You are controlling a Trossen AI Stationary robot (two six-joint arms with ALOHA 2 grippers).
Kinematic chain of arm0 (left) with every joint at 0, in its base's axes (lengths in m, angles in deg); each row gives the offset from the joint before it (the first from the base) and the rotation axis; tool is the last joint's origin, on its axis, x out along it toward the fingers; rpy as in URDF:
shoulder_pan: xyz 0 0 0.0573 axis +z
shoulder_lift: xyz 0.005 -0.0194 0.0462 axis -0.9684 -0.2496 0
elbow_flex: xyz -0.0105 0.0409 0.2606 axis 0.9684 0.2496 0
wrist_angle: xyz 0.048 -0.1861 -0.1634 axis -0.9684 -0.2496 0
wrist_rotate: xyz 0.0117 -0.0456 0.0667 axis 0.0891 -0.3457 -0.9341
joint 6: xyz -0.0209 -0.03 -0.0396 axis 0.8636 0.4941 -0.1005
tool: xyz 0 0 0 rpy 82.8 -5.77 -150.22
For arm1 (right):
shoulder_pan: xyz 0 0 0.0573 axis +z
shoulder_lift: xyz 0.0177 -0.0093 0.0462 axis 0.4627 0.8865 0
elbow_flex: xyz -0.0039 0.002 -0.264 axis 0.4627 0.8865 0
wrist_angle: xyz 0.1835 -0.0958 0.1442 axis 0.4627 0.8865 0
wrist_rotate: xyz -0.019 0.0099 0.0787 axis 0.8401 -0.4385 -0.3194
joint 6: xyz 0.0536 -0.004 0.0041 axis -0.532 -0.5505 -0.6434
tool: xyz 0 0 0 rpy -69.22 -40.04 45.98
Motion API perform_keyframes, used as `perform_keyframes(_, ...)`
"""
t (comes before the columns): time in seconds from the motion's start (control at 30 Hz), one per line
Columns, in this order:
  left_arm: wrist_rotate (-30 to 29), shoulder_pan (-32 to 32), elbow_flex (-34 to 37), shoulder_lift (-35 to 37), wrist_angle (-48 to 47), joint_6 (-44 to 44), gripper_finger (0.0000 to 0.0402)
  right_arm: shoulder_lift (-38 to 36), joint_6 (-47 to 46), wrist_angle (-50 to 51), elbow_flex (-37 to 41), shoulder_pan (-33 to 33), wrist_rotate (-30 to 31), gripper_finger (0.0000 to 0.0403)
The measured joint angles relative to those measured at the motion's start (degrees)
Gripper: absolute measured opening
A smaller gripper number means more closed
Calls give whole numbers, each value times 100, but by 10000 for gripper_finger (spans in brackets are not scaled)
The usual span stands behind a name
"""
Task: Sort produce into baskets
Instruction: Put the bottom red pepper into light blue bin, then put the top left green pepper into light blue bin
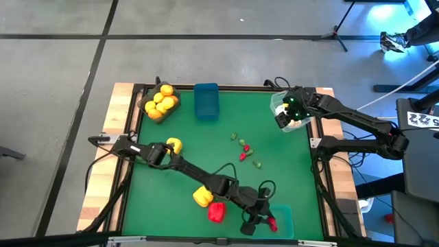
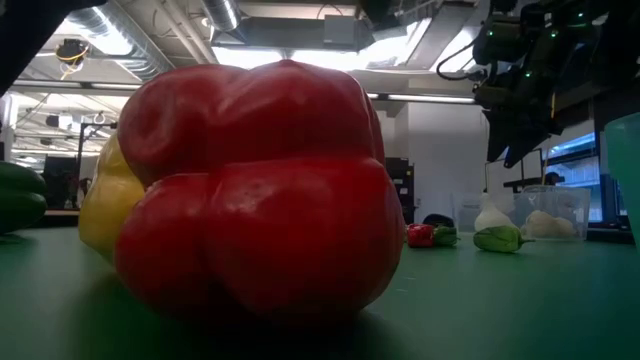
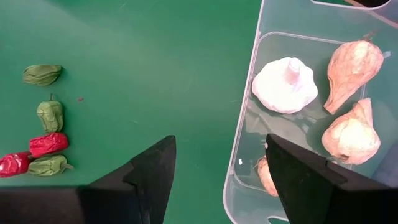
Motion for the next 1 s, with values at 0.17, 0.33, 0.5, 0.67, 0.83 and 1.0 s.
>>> perform_keyframes(0.17,570,37,0,1,-264,345,154,1,2,28,0,0,-1,243)
perform_keyframes(0.33,648,64,0,43,-403,317,207,1,2,28,0,0,-2,243)
perform_keyframes(0.5,569,321,-293,504,-1625,170,222,1,2,137,0,2,-48,243)
perform_keyframes(0.67,306,865,-543,1239,-2984,-300,211,1,4,185,0,2,-48,243)
perform_keyframes(0.83,239,1566,-509,1877,-4344,-865,199,1,130,196,0,0,-48,243)
perform_keyframes(1.0,264,2424,-63,2265,-5054,-921,192,-1,263,298,0,0,-46,243)
